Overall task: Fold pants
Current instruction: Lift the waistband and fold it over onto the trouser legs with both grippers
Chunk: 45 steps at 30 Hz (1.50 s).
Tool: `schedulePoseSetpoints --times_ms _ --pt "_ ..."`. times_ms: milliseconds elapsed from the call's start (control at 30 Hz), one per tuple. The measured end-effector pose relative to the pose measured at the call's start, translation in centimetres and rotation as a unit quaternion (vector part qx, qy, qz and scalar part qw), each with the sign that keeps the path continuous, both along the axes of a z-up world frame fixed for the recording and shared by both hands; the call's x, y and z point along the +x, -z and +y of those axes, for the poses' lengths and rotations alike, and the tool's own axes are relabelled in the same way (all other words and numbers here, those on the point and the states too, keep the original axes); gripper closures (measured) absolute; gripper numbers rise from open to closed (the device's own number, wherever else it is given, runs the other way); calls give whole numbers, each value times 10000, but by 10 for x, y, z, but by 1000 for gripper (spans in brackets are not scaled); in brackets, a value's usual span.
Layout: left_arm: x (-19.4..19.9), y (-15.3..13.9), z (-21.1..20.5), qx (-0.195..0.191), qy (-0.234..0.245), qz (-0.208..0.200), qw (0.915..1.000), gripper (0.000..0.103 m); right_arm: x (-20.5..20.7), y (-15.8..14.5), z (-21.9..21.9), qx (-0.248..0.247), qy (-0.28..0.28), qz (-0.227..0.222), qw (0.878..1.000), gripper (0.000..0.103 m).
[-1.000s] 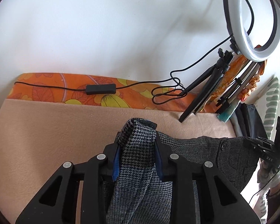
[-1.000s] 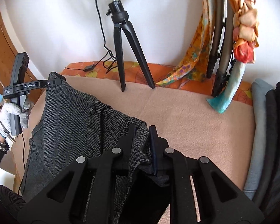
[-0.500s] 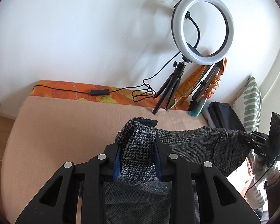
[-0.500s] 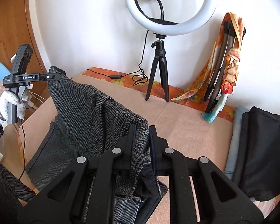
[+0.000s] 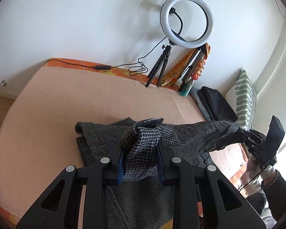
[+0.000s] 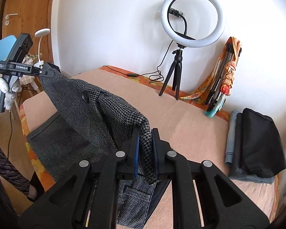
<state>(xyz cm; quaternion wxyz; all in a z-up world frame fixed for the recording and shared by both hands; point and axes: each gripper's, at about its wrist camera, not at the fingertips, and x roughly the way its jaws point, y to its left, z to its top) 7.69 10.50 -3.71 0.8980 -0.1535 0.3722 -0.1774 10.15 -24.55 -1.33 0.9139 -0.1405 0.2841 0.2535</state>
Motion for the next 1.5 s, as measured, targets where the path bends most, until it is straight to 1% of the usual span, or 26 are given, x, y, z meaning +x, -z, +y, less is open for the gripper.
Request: schedulePoseSetpoints --times_ms 167,233,300,467,533,600,633,700,733,767,800,833,900,967,1033,1067,1133,1167,1233,1300,1400,1433,1500 --pt "-33 29 -7 33 135 253 9996 78 -41 25 -6 -75 -68 -64 9999 90" --pt "-44 41 -9 47 196 378 9991 78 -52 38 -7 -222 -102 -20 9997 90" --pt "-52 54 -13 102 259 521 9983 78 -63 50 -5 -488 -157 -26 9987 90" --pt "-70 76 -16 189 400 758 9961 78 -80 71 -7 -624 -215 95 9978 90" --pt "-76 79 -20 392 518 813 9946 78 -85 77 -8 -699 -238 145 9972 90" --pt "-81 78 -22 679 628 820 9923 74 -90 83 -10 -840 -288 220 9958 90" --pt "-83 78 -23 791 651 842 9912 71 -91 86 -11 -918 -308 275 9949 90" --pt "-88 77 -19 903 674 925 9893 71 -92 92 -14 -985 -294 506 9934 90" --pt "-91 76 -17 934 681 937 9889 68 -92 94 -18 -956 -265 614 9932 88" --pt "-94 75 -14 981 660 953 9884 63 -92 94 -23 -877 -243 718 9933 85" --pt "-97 74 -12 998 667 990 9878 63 -93 94 -27 -804 -229 852 9928 83" --pt "-101 73 -9 1007 675 1011 9875 62 -94 93 -31 -746 -170 894 9930 82" --pt "-106 68 -2 997 634 1030 9876 62 -97 88 -41 -527 -94 959 9940 76" --pt "-110 60 4 977 639 971 9884 63 -97 82 -52 -166 52 1041 9944 62" --pt "-112 49 7 1048 505 852 9896 62 -93 78 -58 182 229 1137 9931 54" --pt "-110 43 6 1020 458 770 9907 62 -88 77 -61 332 345 1202 9916 50" --pt "-105 33 3 937 425 562 9931 62 -77 79 -64 631 617 1391 9863 48" --pt "-101 28 -2 935 425 470 9936 62 -71 81 -66 805 752 1515 9823 47" --pt "-90 27 -13 1038 496 325 9928 62 -57 88 -70 1004 1122 1800 9721 45" --pt "-79 34 -28 1162 634 293 9908 62 -46 95 -73 1135 1384 2042 9624 43" --pt "-65 59 -46 1335 892 537 9856 62 -33 107 -75 1170 1569 2297 9534 39" --pt "-63 68 -51 1465 937 604 9829 62 -31 111 -74 1153 1614 2377 9509 37" --pt "-60 85 -54 1619 955 754 9793 62 -26 121 -73 1153 1667 2560 9452 36"
